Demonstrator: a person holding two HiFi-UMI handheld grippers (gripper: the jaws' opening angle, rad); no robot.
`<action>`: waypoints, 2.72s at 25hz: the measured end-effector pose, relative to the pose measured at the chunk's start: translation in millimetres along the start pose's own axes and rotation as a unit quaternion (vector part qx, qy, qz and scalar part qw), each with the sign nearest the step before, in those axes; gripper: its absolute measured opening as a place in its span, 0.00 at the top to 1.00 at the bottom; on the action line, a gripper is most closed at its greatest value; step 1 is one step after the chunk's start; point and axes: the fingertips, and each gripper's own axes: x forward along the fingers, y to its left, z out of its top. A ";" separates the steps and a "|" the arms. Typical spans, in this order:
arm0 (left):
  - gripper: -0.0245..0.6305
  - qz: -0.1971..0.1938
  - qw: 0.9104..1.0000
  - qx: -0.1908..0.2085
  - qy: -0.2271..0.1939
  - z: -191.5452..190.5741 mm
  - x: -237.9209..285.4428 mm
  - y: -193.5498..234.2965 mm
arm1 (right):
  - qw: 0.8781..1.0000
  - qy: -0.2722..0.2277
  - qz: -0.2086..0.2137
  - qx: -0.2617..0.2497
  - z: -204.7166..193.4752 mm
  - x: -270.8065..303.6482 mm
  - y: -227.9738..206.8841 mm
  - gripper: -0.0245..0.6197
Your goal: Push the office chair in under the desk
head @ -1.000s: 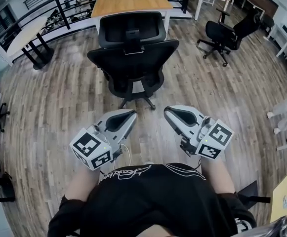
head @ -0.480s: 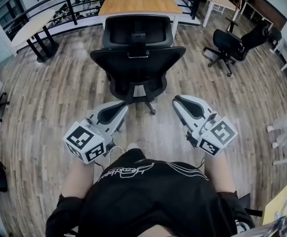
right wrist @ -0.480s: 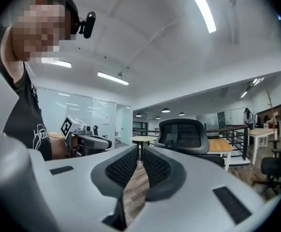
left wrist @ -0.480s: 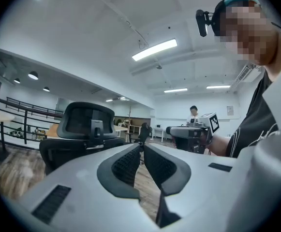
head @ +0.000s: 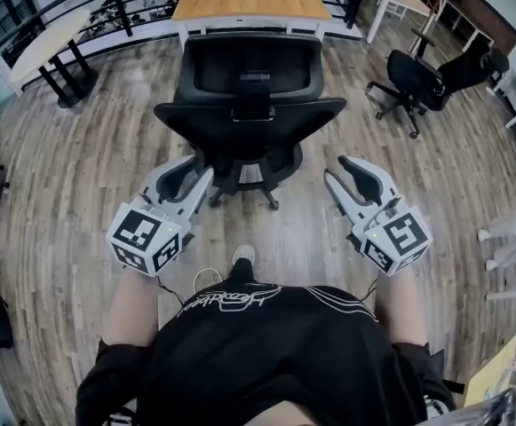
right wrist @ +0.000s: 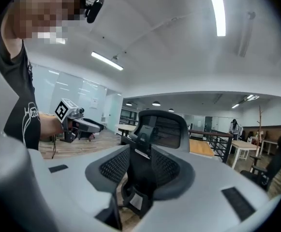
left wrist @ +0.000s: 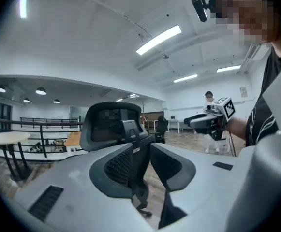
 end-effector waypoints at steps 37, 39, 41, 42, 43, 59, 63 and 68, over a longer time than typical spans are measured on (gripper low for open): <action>0.58 0.043 0.907 0.352 0.227 -102.2 113.1 212.8 | 0.866 0.319 -0.160 -0.349 -126.1 164.8 -185.8 0.56; 0.58 0.036 0.908 0.350 0.228 -102.1 113.5 214.3 | 0.865 0.327 -0.159 -0.346 -126.4 166.8 -186.1 0.56; 0.59 0.033 0.909 0.348 0.228 -100.4 115.7 216.2 | 0.865 0.331 -0.158 -0.343 -125.9 168.2 -187.8 0.56; 0.59 0.031 0.909 0.348 0.228 -99.7 117.2 217.4 | 0.865 0.331 -0.158 -0.343 -125.5 169.2 -189.1 0.56; 0.59 0.031 0.909 0.347 0.227 -99.3 118.5 218.8 | 0.865 0.331 -0.158 -0.343 -125.0 170.5 -190.4 0.56; 0.59 0.035 0.914 0.341 0.217 -94.4 164.1 261.5 | 0.861 0.352 -0.158 -0.332 -125.7 214.5 -232.7 0.56; 0.59 0.029 0.914 0.343 0.216 -96.8 180.7 274.3 | 0.868 0.346 -0.156 -0.320 -129.2 228.7 -247.0 0.56; 0.59 0.032 0.915 0.339 0.215 -94.6 202.3 294.5 | 0.863 0.353 -0.158 -0.325 -129.9 249.4 -266.2 0.56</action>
